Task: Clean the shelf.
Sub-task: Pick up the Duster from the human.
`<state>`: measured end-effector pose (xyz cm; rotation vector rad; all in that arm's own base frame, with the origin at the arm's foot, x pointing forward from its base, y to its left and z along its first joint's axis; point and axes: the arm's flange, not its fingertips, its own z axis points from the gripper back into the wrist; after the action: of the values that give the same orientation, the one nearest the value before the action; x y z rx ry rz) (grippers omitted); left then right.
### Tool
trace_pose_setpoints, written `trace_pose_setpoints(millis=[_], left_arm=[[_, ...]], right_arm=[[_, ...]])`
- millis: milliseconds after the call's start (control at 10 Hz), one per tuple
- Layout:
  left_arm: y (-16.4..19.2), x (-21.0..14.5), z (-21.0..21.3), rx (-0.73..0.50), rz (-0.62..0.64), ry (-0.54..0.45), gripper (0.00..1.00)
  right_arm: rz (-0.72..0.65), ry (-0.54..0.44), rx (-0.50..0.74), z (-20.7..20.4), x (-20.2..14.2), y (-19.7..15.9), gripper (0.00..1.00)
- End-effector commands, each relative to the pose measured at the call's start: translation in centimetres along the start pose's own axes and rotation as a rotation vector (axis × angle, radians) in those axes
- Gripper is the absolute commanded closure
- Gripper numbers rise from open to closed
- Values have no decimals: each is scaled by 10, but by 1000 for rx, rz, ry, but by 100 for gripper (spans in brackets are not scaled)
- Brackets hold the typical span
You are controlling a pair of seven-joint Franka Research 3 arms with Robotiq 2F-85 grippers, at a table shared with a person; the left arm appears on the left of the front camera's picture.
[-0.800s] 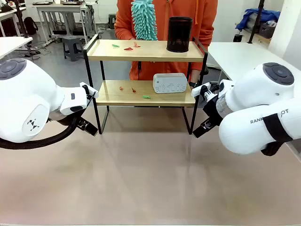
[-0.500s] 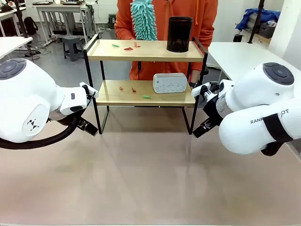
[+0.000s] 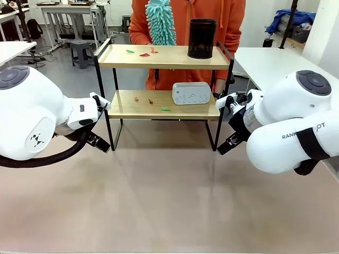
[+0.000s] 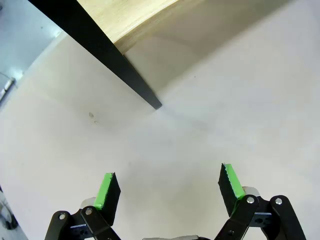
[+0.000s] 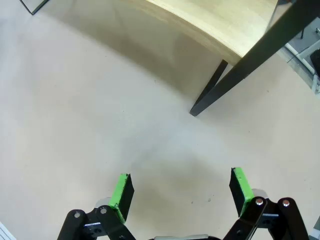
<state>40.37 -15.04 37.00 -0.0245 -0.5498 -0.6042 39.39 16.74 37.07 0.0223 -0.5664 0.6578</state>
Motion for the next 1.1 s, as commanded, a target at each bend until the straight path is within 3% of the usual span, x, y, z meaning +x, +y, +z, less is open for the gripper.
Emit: trace_pose_setpoints(millis=[0, 200, 300, 400, 500, 600, 700, 800, 1000], left_arm=[[0, 0, 0, 0, -1, 0, 0], [0, 0, 0, 0, -1, 0, 0], [0, 0, 0, 0, 0, 0, 0], [-13, 2, 48, -219, -77, -10, 0], [-13, -1, 94, -464, -33, -114, 0], [-4, -10, 136, -574, 45, -207, 0], [12, -28, 168, -630, 104, -327, 0], [42, -50, 191, -651, 167, -433, 0], [92, -103, 208, -686, 341, -615, 0]], right_arm=[[-1, 0, 0, 0, 0, 0, 0], [0, 0, 0, 0, 0, 0, 0], [57, 83, 29, 12, 0, 2, 0], [30, 191, 225, 61, -6, 6, 0], [-220, 160, 293, 105, -7, -2, 0], [-363, 80, 470, 150, -19, -28, 0], [-509, -86, 653, 187, -38, -64, 0], [-652, -232, 765, 215, -66, -99, 0], [-914, -368, 886, 231, -126, -150, 0]])
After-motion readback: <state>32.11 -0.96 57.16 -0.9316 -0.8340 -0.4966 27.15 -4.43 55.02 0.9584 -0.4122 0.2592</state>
